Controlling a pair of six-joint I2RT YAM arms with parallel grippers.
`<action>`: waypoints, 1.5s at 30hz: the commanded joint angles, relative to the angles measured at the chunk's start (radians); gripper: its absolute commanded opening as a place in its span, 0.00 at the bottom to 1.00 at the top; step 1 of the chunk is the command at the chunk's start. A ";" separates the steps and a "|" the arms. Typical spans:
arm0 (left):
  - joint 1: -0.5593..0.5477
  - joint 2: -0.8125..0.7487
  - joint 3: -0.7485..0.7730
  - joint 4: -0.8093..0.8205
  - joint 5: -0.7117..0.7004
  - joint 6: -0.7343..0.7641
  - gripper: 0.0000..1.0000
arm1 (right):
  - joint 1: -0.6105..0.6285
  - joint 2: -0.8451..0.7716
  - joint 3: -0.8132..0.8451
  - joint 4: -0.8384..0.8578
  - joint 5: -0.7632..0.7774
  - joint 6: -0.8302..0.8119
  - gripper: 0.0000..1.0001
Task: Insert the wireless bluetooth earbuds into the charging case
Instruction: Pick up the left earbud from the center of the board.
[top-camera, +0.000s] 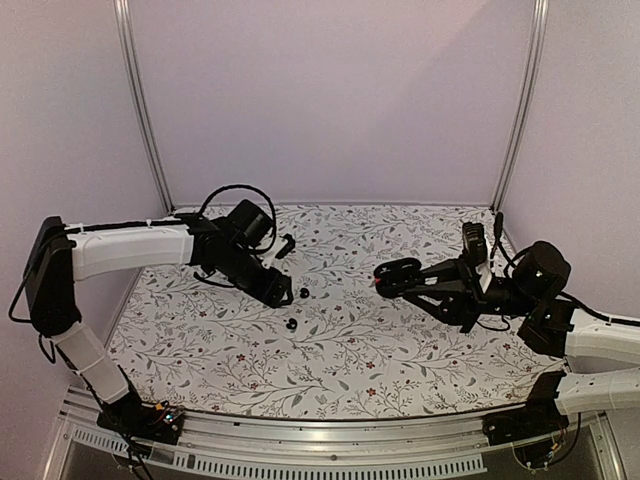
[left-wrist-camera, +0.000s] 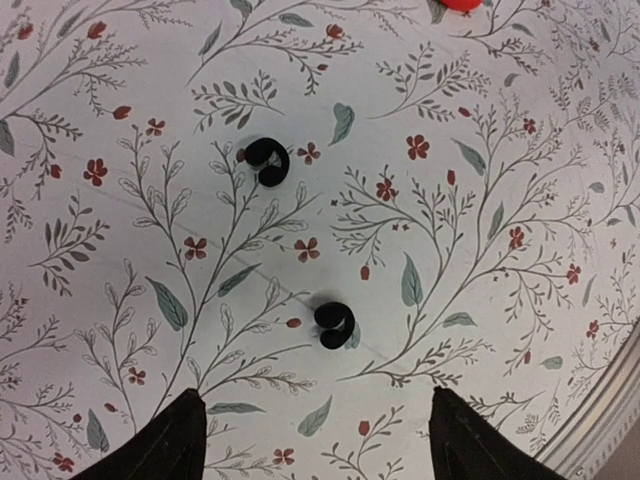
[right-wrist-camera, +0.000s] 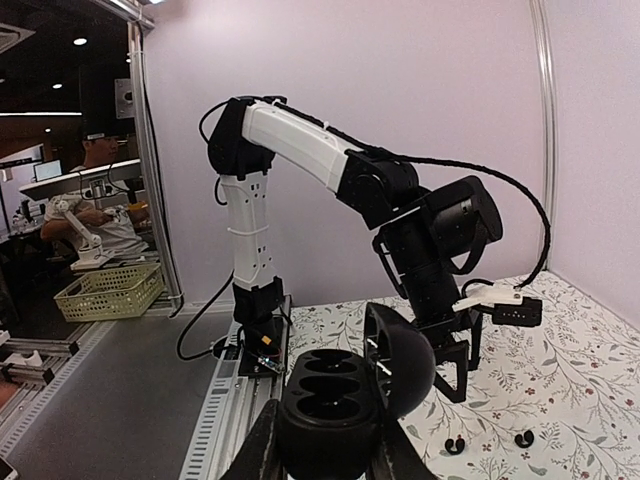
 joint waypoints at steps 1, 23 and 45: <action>-0.007 0.049 0.044 -0.023 0.014 0.020 0.74 | -0.003 -0.011 0.001 -0.007 -0.042 -0.034 0.00; 0.046 0.019 0.000 0.123 0.148 -0.001 0.72 | 0.052 -0.096 0.033 -0.143 -0.141 -0.362 0.00; 0.072 0.115 0.032 0.128 0.203 0.002 0.63 | 0.094 -0.115 0.051 -0.229 -0.127 -0.415 0.00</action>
